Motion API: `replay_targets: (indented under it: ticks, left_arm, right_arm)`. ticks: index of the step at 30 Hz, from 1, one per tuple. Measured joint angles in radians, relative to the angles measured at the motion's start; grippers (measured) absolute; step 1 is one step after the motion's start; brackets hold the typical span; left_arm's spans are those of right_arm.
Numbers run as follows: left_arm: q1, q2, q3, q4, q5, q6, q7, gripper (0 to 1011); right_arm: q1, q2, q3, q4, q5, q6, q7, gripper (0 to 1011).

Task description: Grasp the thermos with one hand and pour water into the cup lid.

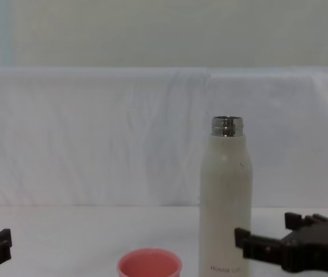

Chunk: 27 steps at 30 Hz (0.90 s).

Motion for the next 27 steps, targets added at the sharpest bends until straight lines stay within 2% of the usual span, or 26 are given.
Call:
replay_targets:
  ticks: [2,8,27]
  left_arm:
    - [0.000,0.000,0.000,0.000,0.000,0.000,0.000,1001]
    - [0.000,0.000,0.000,0.000,0.000,0.000,0.000,1001]
    - [0.000,0.000,0.000,0.000,0.000,0.000,0.000,1001]
  right_arm:
    - [-0.010,0.002,-0.016,0.004,-0.011,-0.024,0.001,1001]
    - [-0.015,-0.006,-0.036,0.019,-0.019,-0.049,0.002,1001]
    - [-0.015,-0.005,-0.034,0.019,-0.019,-0.048,0.002,1001]
